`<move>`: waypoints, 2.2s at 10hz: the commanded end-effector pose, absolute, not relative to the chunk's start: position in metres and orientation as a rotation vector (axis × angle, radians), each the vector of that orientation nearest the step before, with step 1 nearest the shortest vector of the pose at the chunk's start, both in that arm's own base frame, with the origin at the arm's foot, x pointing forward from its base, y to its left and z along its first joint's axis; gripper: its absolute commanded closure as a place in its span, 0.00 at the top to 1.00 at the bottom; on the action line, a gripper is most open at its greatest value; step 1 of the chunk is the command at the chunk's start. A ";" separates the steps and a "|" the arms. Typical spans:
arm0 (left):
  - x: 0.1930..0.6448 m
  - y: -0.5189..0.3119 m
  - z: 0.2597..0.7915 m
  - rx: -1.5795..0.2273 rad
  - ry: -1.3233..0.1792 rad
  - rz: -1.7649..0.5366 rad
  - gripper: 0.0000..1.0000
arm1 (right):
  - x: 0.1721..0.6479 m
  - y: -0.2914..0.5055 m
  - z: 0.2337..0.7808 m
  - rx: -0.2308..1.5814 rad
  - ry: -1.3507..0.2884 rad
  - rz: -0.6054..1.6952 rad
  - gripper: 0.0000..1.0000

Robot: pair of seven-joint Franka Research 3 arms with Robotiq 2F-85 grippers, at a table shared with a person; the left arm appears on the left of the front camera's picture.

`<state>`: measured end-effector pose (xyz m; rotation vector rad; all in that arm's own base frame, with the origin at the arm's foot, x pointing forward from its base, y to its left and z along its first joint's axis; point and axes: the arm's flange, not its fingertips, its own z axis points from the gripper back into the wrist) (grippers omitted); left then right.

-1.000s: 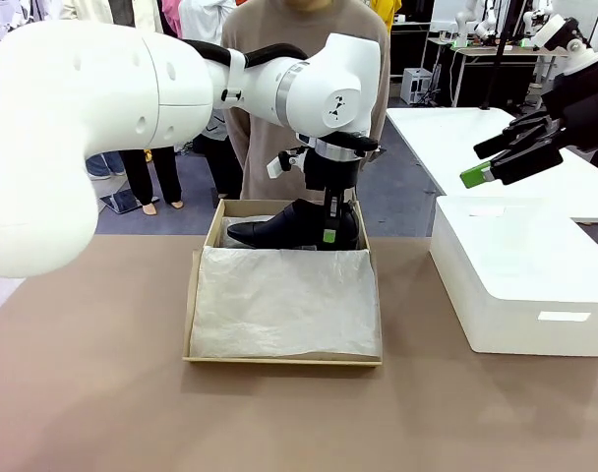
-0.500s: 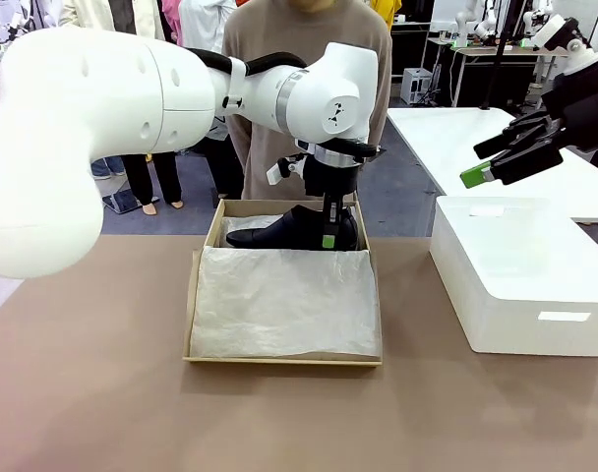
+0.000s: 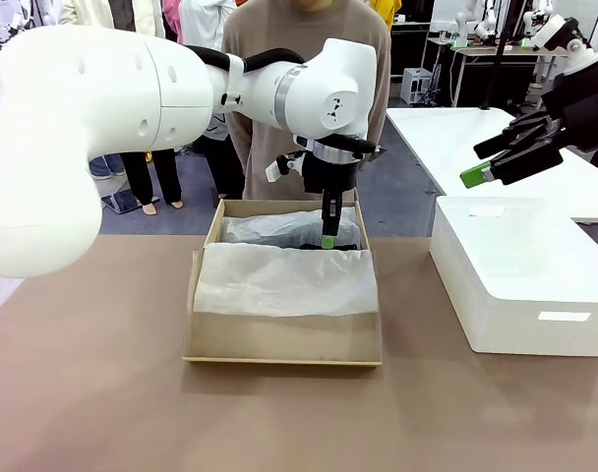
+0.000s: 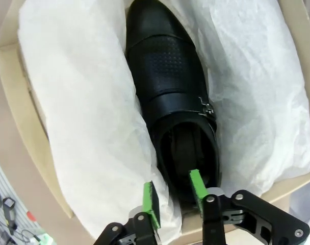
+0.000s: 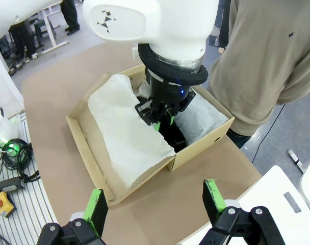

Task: Pack the shoes into the box.
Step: Place the other shoe of the Shoes into the Shoes Box, then close the Shoes Box.

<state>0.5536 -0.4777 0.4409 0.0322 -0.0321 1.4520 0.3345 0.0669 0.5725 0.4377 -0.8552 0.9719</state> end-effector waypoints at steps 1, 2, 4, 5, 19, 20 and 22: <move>0.555 -0.475 0.466 0.067 -0.020 1.542 0.96 | 0.337 0.066 0.572 0.457 -0.872 0.989 1.00; 0.557 -0.473 0.481 0.057 -0.020 1.550 1.00 | 0.337 0.066 0.572 0.457 -0.872 0.989 1.00; 0.563 -0.464 0.507 0.041 -0.016 1.569 1.00 | 0.337 0.066 0.572 0.457 -0.872 0.989 1.00; 0.572 -0.451 0.509 0.074 0.065 1.551 1.00 | 0.337 0.066 0.572 0.457 -0.872 0.989 1.00; 0.544 -0.386 0.523 -0.038 -0.116 1.051 1.00 | 0.337 0.066 0.572 0.457 -0.872 0.989 1.00; 0.543 -0.361 0.536 -0.050 -0.129 0.920 1.00 | 0.337 0.066 0.572 0.457 -0.872 0.989 1.00; 0.542 -0.317 0.554 -0.083 -0.159 0.689 1.00 | 0.337 0.066 0.572 0.457 -0.872 0.989 1.00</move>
